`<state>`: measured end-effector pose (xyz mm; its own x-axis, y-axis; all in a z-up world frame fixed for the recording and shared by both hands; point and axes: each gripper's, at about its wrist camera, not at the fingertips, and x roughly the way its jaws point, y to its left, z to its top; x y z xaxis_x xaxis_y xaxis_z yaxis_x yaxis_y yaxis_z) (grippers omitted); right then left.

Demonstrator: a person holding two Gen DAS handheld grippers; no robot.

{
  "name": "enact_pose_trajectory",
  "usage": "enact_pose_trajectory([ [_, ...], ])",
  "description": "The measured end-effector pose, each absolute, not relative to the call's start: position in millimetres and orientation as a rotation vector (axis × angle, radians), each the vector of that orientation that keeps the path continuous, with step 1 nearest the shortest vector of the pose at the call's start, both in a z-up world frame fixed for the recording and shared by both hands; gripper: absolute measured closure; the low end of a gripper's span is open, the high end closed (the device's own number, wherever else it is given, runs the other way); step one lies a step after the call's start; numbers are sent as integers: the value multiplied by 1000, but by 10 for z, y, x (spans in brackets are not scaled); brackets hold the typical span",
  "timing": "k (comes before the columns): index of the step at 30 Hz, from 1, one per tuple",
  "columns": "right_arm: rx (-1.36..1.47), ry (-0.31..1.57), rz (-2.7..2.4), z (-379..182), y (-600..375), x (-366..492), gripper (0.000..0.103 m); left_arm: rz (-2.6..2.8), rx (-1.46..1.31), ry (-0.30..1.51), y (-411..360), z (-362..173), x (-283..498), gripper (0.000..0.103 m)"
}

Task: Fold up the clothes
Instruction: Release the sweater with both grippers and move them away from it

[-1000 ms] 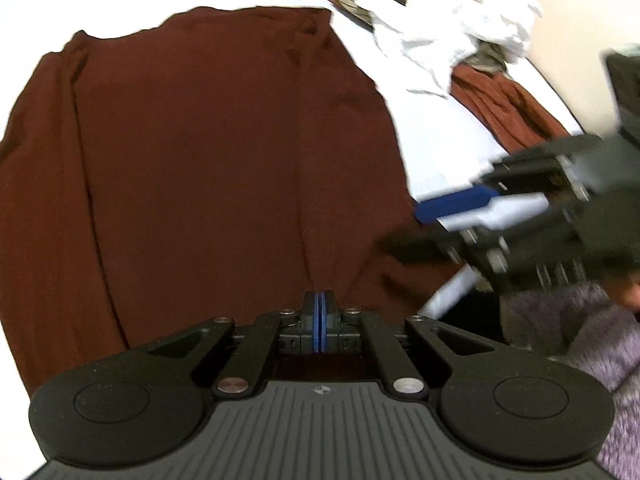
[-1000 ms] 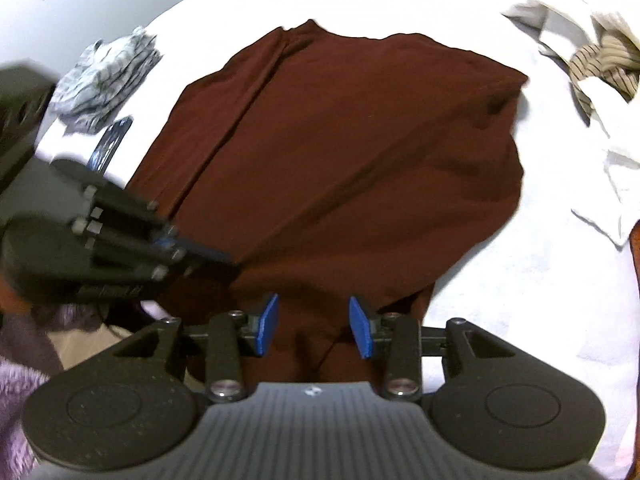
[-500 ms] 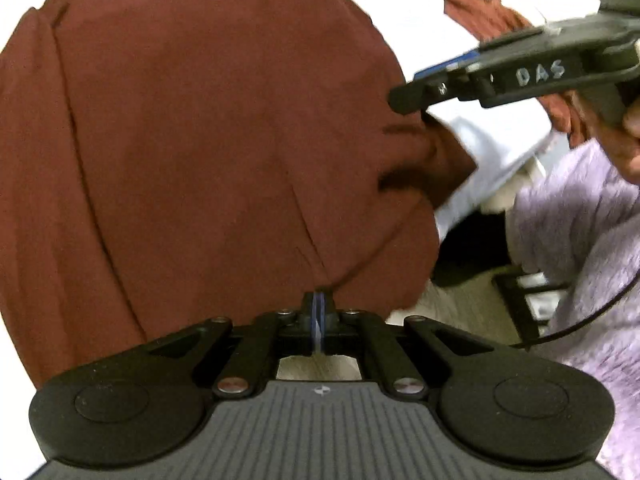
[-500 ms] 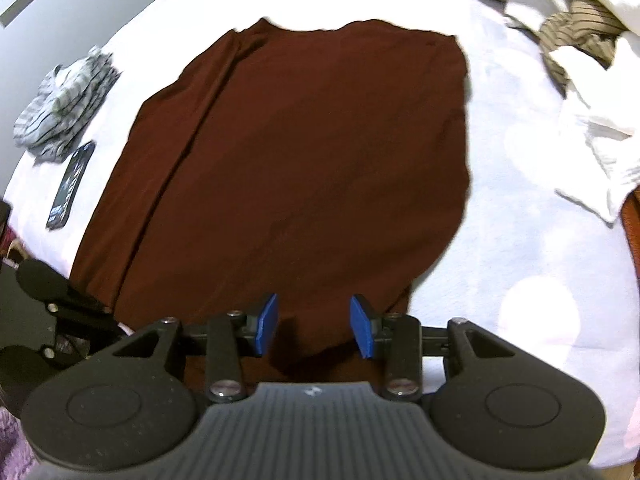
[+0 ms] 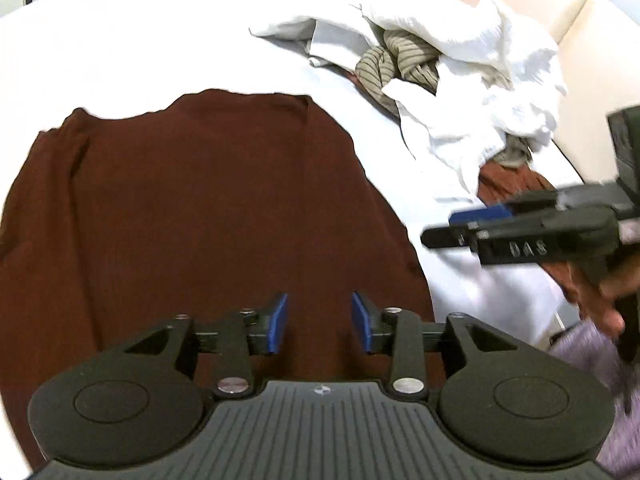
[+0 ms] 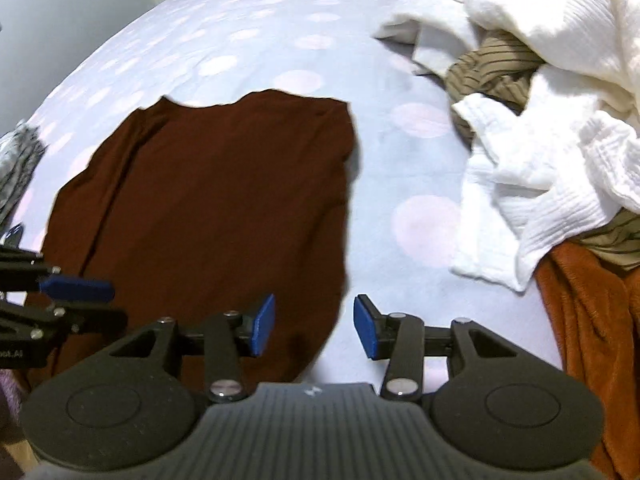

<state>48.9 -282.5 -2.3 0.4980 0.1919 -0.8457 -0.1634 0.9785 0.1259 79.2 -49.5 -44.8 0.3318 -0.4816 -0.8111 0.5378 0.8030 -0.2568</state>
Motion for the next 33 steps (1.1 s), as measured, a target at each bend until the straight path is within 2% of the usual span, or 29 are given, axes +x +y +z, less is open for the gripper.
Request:
enact_pose_trajectory([
  [3,78,1038,198,-96,-2885,583,54,-658,78,1053,-619,-687,933,68],
  [4,93,1042,193,-129,-2898,618,54,-647,96,1071,-645,-765,942,77],
  [6,109,1052,181,-208,-2904,685,54,-625,128,1091,-702,-880,945,84],
  [9,125,1069,170,-299,-2936,747,54,-632,184,1033,-760,-848,872,100],
  [10,131,1072,166,-323,-2945,762,54,-631,211,1012,-778,-830,844,103],
  [19,180,1075,142,-390,-2997,882,54,-594,150,923,-522,-460,696,103],
  [27,175,1063,133,-383,-2981,867,54,-402,160,1100,-31,-624,748,103],
  [33,127,1029,160,-370,-2887,855,54,-425,97,1115,99,-643,767,101],
])
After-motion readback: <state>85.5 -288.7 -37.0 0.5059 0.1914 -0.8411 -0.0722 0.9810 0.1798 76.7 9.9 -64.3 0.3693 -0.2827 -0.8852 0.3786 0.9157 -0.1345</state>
